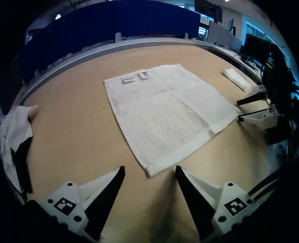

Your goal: Fold towel

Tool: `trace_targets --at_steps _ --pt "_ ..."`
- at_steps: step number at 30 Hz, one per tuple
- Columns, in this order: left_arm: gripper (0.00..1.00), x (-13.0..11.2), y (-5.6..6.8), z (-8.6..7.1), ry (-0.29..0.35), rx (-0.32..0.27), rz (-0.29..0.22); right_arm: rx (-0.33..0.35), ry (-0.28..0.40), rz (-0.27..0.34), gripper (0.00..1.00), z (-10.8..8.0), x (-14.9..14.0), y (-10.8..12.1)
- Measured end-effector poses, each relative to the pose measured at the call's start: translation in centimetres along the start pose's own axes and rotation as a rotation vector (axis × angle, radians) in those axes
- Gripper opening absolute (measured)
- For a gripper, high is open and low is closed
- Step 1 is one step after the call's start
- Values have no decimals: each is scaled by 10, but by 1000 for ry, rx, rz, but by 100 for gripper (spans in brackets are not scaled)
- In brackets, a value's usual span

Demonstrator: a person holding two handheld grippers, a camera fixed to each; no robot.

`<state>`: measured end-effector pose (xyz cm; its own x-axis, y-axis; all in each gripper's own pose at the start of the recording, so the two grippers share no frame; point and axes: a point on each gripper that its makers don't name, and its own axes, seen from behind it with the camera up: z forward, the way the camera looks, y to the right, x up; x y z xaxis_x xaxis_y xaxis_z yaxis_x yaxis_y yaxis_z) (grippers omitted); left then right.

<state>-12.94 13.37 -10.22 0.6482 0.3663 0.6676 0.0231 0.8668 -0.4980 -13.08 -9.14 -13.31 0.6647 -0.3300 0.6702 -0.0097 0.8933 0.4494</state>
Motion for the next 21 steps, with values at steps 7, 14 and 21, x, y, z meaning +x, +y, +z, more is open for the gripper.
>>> trace_targets --at_steps 7,14,21 --pt "81 -1 -3 0 -8 15 20 6 3 -6 86 1 1 1" --pt "72 -1 -2 1 -17 15 22 11 3 -7 65 1 1 0" --pt "54 -1 6 4 -21 7 35 20 -2 -9 40 1 1 -3"
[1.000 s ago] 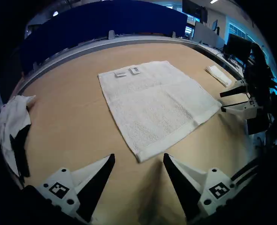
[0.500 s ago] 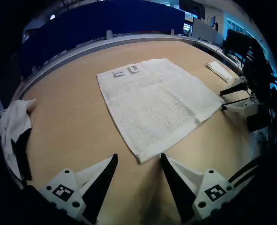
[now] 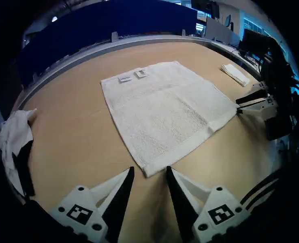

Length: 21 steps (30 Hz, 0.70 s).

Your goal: Fold towel

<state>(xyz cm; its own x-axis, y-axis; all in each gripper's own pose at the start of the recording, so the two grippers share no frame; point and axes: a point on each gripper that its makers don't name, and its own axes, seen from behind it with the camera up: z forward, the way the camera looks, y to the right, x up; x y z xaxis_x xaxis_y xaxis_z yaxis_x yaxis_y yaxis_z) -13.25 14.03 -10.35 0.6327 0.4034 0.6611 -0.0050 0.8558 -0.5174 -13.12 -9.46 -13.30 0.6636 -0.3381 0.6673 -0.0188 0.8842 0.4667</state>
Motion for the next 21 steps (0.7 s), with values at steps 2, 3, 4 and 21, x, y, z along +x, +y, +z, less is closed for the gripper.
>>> trace_targets --at_steps 2,3,4,21 --pt "51 0 2 0 -1 -1 5 1 0 4 29 0 0 0" --pt "46 0 3 0 -1 -1 8 2 0 5 25 0 1 0" --pt "41 1 3 0 -2 0 6 3 0 6 22 0 0 0" --pt "9 6 -1 -5 3 16 -10 23 27 -5 11 -6 5 -5"
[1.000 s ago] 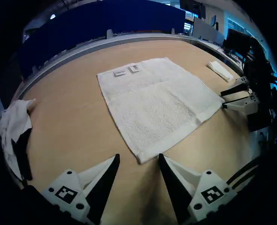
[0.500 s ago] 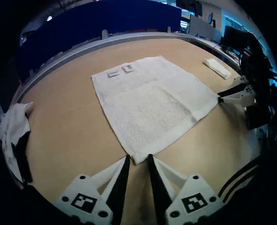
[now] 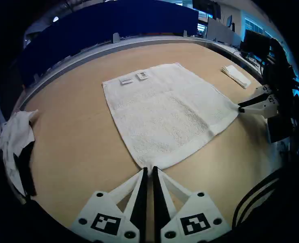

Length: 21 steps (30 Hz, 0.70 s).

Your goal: Fold towel

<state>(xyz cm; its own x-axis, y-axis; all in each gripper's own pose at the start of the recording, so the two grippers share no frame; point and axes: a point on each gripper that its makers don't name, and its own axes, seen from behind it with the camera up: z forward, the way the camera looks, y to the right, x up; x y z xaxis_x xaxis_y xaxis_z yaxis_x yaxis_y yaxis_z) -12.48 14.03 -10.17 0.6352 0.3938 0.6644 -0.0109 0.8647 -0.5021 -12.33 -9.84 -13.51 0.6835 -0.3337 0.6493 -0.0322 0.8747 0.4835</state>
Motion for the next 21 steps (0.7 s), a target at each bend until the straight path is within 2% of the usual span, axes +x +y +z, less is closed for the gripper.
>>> trace_targets --at_steps 6,11,21 --pt "9 3 -2 -6 7 3 -20 2 20 16 11 -1 8 0" --pt "9 10 -4 -16 24 6 -50 3 50 22 11 -9 23 -1" --pt "9 35 -6 -50 69 22 -100 8 121 22 11 -49 64 -3"
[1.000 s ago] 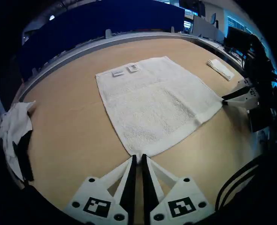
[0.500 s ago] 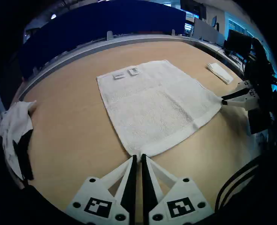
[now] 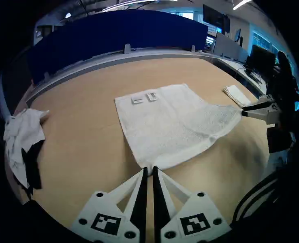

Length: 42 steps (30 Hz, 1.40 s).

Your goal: Fold towel

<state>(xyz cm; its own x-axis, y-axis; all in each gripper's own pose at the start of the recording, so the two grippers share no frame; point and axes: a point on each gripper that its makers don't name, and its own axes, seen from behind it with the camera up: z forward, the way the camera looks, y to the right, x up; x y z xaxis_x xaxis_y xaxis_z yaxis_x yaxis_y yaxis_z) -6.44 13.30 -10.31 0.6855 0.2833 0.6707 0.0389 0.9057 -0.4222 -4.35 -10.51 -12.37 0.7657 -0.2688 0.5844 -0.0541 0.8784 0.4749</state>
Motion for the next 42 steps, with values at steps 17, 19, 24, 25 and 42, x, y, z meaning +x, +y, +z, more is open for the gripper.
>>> trace_targets --at_steps 17,19,24,25,42 --pt "9 16 19 -50 10 7 -82 6 44 17 11 -44 30 -8" --pt "9 17 19 -49 12 7 -87 10 43 19 11 -43 30 -8" --pt "9 25 16 -42 19 6 -99 5 44 18 11 -40 34 -2" --pt "9 26 14 -39 20 8 -98 2 45 17 11 -37 36 0" --pt "9 71 -25 22 40 39 -88 -27 29 2 11 30 64 41"
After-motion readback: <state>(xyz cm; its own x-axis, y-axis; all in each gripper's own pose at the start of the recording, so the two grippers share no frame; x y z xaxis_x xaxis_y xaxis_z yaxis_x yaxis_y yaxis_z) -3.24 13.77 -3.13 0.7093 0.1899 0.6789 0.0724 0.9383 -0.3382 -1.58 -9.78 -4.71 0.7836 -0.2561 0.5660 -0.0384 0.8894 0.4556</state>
